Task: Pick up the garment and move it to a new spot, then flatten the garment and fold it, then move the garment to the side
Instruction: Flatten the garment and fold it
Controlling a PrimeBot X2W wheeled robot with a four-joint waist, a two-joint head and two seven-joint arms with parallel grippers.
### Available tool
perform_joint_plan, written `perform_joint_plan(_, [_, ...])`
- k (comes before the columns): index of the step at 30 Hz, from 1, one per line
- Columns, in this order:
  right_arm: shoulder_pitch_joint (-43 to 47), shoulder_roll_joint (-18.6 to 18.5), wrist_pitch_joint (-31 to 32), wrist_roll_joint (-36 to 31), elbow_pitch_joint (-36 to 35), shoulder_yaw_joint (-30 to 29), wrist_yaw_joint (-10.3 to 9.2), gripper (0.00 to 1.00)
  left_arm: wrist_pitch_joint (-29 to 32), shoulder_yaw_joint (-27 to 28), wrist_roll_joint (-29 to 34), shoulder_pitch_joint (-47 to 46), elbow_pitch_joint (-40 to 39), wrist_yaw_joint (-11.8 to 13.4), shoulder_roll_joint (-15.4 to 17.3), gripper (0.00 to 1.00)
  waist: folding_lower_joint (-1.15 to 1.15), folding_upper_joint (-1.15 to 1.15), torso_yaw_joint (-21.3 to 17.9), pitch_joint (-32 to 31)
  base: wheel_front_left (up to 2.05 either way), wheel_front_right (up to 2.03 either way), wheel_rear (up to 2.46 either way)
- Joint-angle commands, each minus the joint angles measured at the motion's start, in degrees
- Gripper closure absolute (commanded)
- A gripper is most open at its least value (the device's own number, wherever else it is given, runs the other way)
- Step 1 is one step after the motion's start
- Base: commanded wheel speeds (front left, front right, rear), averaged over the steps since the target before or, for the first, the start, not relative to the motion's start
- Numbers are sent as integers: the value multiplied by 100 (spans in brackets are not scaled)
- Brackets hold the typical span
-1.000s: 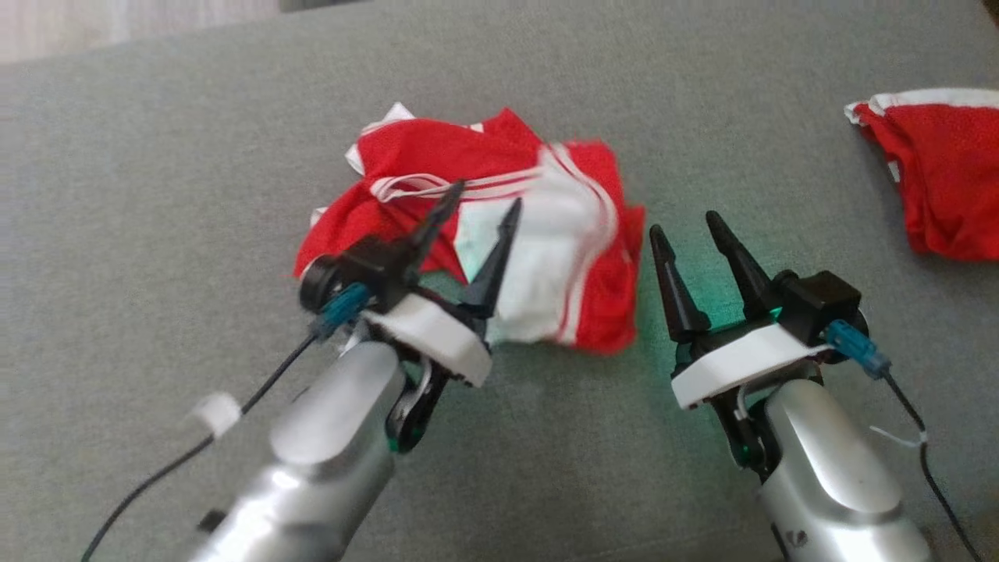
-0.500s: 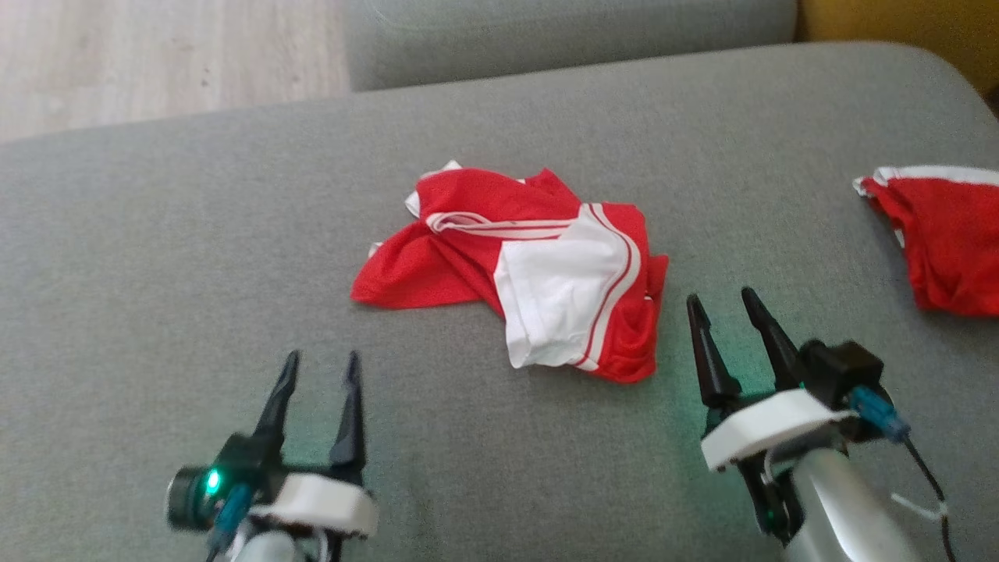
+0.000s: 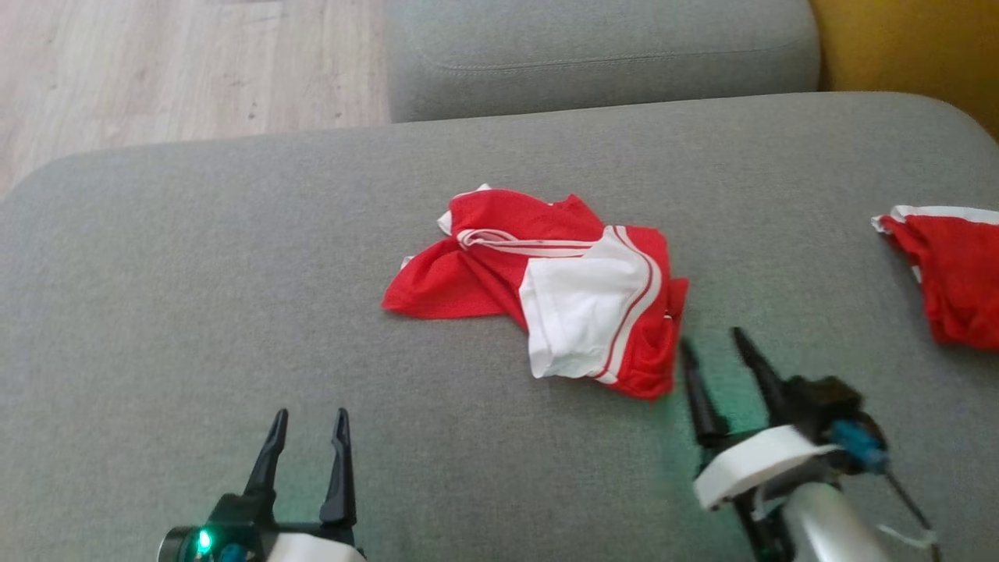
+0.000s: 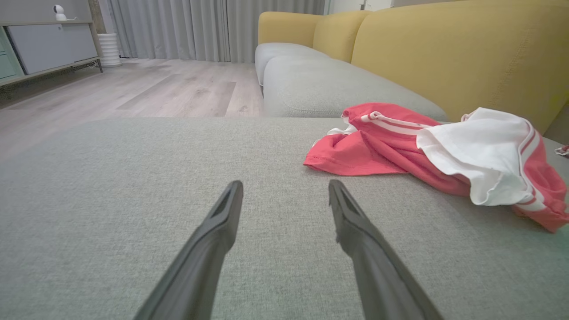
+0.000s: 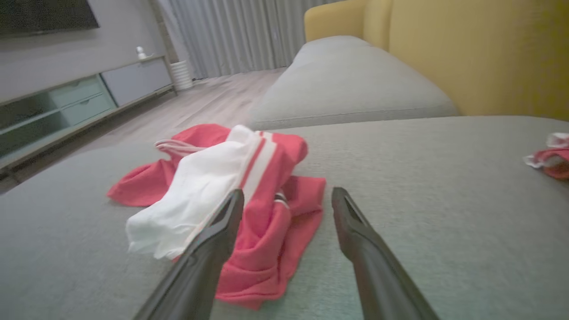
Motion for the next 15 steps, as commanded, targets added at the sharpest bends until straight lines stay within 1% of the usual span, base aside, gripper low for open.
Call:
perform_joint_plan(1, [-187, 29, -14, -122, -213, 315, -4, 0, -47, 222, 56, -261, -181, -41, -22, 0, 0, 0, 76, 43, 0, 0, 0])
perform_joint_plan(5, [-466, 29, -14, -388, -155, 988, -4, 0, -47, 120, 53, -325, -132, -117, -40, 0, 0, 0, 302, 156, 0, 0, 0])
perform_joint_plan(9, [-863, 29, 27, -559, 154, 1526, -4, 0, -47, -155, -147, -351, -67, -123, -43, 0, 0, 0, 591, 273, 0, 0, 0])
perform_joint_plan(10, [-946, 29, 62, -631, 272, 1583, -4, 0, -47, -217, -173, -356, -49, -121, -44, 0, 0, 0, 666, 301, 0, 0, 0])
perform_joint_plan(11, [-1068, 29, 155, -816, 543, 1597, -4, 0, -47, -318, -225, -359, -7, -113, -44, 0, 0, 0, 811, 350, 0, 0, 0])
perform_joint_plan(15, [-1200, 29, 283, -1193, 1016, 1411, -4, 0, -47, -459, -326, -401, 7, -85, -45, 0, 0, 0, 1031, 470, 0, 0, 0])
